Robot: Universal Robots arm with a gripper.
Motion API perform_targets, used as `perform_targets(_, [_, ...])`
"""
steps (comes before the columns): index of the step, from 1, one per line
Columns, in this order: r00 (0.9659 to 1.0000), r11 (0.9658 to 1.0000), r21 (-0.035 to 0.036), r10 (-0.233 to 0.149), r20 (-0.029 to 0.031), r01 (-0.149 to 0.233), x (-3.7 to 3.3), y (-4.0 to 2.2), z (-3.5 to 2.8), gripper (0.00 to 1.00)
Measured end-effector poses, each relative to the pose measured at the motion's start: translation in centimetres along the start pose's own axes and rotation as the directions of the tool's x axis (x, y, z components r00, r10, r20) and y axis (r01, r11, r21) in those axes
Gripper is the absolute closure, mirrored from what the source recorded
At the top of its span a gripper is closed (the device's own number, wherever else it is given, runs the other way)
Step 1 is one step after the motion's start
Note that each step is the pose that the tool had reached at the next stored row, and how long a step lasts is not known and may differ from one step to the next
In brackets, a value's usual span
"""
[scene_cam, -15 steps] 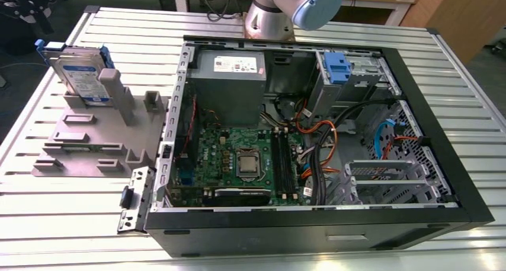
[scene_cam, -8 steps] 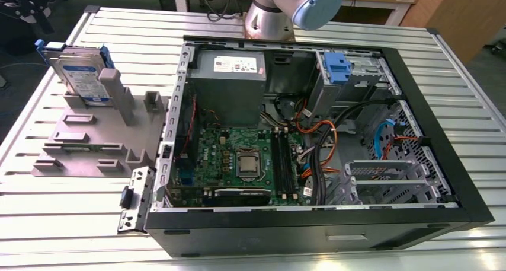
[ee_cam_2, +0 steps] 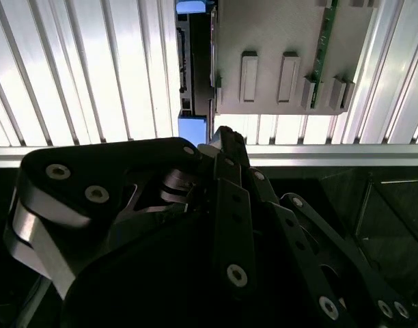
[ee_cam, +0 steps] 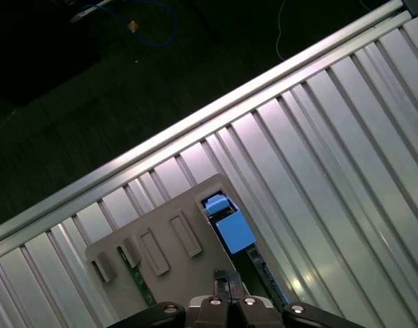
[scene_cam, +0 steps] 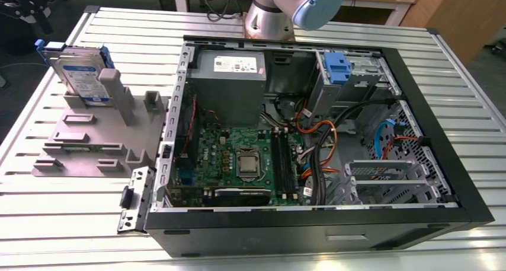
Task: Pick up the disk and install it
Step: 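Pick up the disk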
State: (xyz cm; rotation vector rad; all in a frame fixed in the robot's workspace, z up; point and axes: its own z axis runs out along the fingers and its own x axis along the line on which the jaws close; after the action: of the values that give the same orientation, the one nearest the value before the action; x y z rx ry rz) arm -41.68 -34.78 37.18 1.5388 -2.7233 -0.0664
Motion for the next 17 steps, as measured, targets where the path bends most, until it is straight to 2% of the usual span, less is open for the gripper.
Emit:
perform_targets(10, [0.9999, 0.9999, -0.0002, -0.016, -0.0007, 0.016, 0.0, 0.01, 0.0, 0.89])
perform_targets(14, [0.9984, 0.9984, -0.0006, -0.057, -0.0024, 0.057, 0.0, 0.0, 0.0, 0.89])
perform_targets(17, [0.9948, 0.9949, -0.0012, -0.101, -0.0042, 0.101, 0.0, 0.0, 0.01, 0.89])
